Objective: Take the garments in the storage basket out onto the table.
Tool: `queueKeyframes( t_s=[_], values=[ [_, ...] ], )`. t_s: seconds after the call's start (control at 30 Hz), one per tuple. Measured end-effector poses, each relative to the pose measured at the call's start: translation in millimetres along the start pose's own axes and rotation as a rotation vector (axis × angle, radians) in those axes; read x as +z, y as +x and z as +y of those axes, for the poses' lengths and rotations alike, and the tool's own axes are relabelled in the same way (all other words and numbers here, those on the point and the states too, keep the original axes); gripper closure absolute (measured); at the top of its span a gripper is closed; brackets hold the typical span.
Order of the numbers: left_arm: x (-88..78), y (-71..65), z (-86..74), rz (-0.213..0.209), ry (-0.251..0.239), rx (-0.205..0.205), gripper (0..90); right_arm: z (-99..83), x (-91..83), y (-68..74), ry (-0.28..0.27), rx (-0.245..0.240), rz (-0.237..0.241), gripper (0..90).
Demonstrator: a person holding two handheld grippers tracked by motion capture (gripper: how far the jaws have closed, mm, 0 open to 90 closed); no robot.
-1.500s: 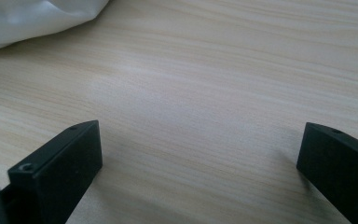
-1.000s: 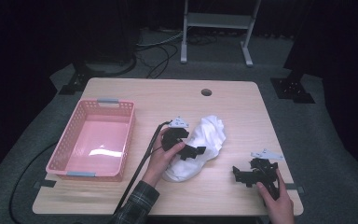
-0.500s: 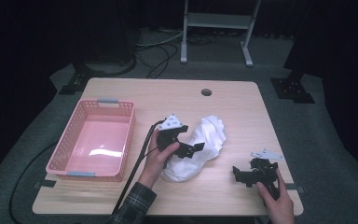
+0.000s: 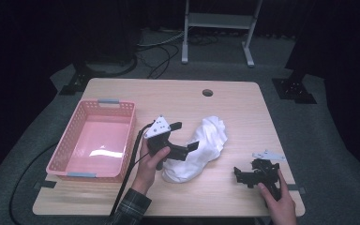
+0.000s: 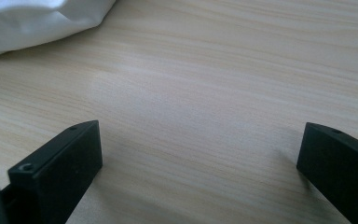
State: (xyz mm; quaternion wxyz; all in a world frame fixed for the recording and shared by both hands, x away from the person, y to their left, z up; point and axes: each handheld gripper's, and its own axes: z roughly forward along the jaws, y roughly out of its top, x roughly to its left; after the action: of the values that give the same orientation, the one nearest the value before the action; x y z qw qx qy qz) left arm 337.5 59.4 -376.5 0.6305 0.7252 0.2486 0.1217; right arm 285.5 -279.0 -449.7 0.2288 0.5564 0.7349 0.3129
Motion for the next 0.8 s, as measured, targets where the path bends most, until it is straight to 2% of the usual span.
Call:
queueKeyframes(
  t_s=[0.3, 0.8],
  values=[
    [-17.2, -1.3, -4.8, 0.016, -0.032, 0.024, 3.1, 0.0, 0.0, 0.0, 0.0, 0.0, 0.0, 0.0],
    [-36.1, -3.8, -25.7, 0.041, -0.037, 0.046, 3.1, 0.0, 0.0, 0.0, 0.0, 0.0, 0.0, 0.0]
  ],
)
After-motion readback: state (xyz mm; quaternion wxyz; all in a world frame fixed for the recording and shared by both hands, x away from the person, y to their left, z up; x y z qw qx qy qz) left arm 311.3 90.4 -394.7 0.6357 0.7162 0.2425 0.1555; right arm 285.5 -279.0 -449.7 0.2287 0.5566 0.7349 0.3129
